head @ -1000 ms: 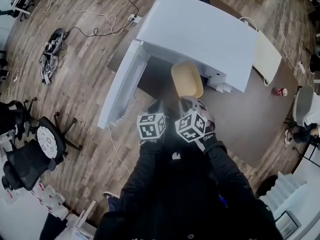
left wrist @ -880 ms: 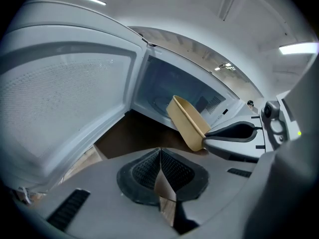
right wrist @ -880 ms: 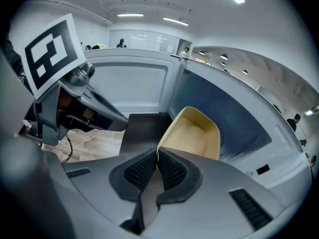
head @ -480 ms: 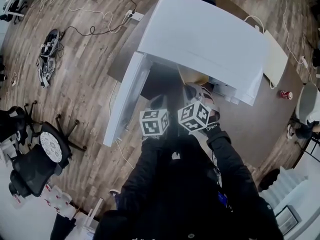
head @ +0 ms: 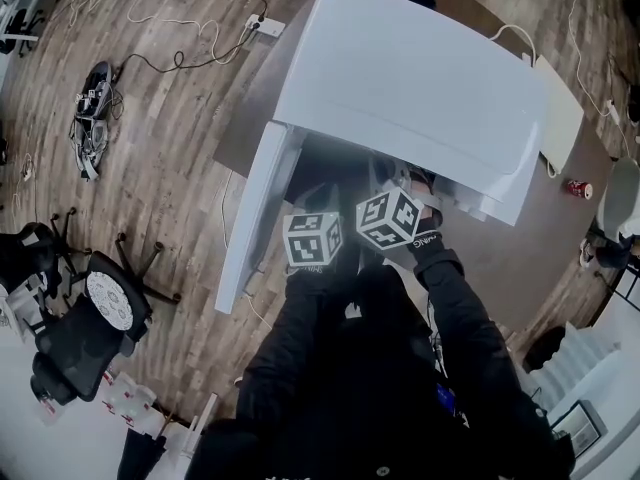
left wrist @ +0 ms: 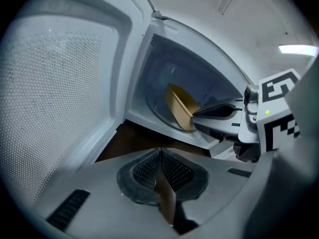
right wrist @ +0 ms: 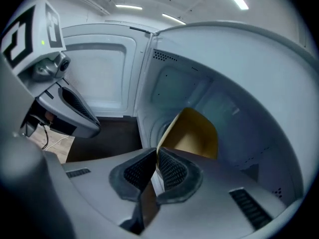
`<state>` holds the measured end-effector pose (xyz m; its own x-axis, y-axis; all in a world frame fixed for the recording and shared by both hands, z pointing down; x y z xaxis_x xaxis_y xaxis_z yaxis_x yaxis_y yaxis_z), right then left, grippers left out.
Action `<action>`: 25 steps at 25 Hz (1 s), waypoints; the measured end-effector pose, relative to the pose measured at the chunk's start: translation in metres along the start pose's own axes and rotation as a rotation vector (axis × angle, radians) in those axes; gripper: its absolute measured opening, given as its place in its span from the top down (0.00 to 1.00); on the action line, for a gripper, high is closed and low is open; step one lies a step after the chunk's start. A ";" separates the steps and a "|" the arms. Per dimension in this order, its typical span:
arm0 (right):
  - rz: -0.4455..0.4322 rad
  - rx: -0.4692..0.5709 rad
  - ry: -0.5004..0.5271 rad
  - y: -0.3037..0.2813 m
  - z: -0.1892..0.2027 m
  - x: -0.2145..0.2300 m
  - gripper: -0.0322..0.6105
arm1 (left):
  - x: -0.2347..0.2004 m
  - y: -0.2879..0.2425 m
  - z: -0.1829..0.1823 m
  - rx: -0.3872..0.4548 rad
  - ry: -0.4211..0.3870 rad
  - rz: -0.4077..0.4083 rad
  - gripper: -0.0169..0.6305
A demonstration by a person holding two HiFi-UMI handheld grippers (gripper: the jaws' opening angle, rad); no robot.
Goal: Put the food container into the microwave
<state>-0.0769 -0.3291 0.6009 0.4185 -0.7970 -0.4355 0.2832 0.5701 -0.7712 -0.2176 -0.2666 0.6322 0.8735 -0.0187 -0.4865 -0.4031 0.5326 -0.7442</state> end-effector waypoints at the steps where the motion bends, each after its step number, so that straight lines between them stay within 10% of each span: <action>1: 0.001 0.000 -0.001 -0.003 0.000 0.002 0.90 | -0.002 -0.001 -0.001 -0.003 0.000 -0.002 0.92; 25: 0.038 0.147 -0.137 0.068 0.012 -0.022 0.86 | 0.018 0.029 0.022 0.047 0.009 -0.028 0.92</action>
<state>-0.0561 -0.2709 0.5640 0.5423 -0.7453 -0.3879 0.3834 0.6303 -0.6751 -0.2079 -0.2327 0.6125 0.8816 -0.0419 -0.4702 -0.3650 0.5713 -0.7352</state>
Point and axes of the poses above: the fingertips, and each gripper's own axes: y backward along the fingers, x to its right, z out of its underside, the point moved 10 cm from there along y, backward along the fingers, and after that the axes turned 10 degrees about y, right-handed, at the moved point
